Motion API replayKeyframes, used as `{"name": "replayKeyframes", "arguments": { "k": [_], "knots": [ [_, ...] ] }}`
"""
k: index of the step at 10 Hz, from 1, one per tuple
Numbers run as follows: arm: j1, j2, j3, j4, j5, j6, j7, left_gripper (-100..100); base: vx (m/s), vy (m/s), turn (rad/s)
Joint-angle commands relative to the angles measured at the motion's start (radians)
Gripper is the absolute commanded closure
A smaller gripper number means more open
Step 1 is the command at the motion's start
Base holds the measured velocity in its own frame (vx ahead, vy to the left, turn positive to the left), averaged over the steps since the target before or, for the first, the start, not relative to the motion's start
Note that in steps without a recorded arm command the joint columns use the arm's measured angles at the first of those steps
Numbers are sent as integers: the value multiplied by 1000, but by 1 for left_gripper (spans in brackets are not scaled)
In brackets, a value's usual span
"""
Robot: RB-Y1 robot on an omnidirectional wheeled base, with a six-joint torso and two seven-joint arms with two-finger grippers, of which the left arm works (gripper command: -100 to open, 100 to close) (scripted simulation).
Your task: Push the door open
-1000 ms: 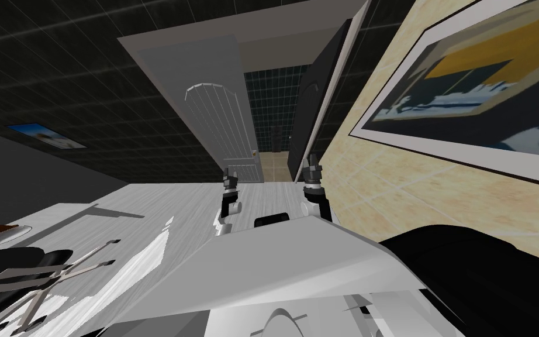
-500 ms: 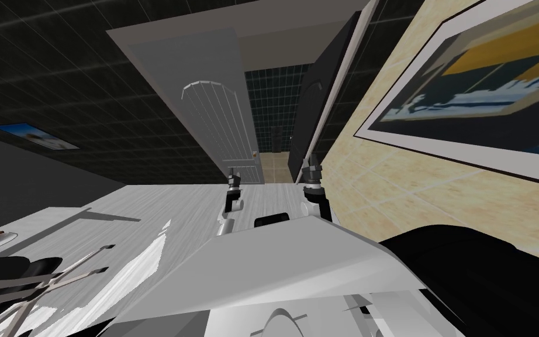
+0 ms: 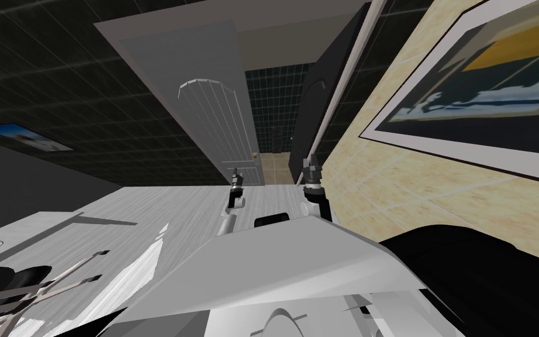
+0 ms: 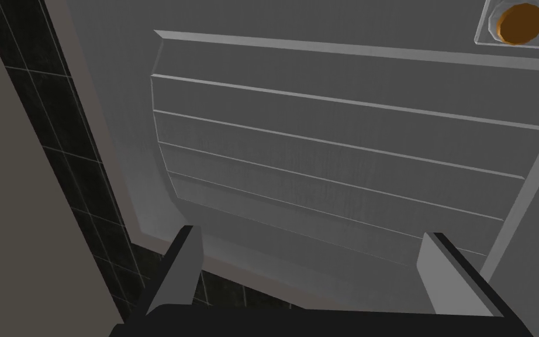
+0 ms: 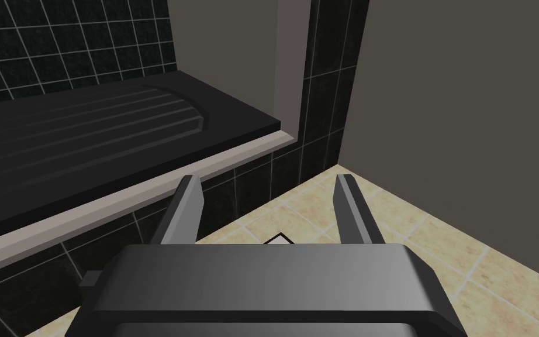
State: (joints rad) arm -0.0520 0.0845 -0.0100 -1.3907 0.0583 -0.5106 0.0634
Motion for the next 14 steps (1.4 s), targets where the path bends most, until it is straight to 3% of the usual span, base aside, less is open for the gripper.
{"name": "replayKeyframes", "arguments": {
  "k": [1,4,5,14],
  "knots": [
    [-15,-5,0,31,-2,-1,-6,-100,67,10,-2],
    [-68,-11,1,120,-6,6,-16,-100,70,5,-6],
    [-68,-11,1,120,-6,6,-16,-100,69,22,-2],
    [-217,-39,5,371,-18,26,-43,-100,93,22,-6]
  ]
}}
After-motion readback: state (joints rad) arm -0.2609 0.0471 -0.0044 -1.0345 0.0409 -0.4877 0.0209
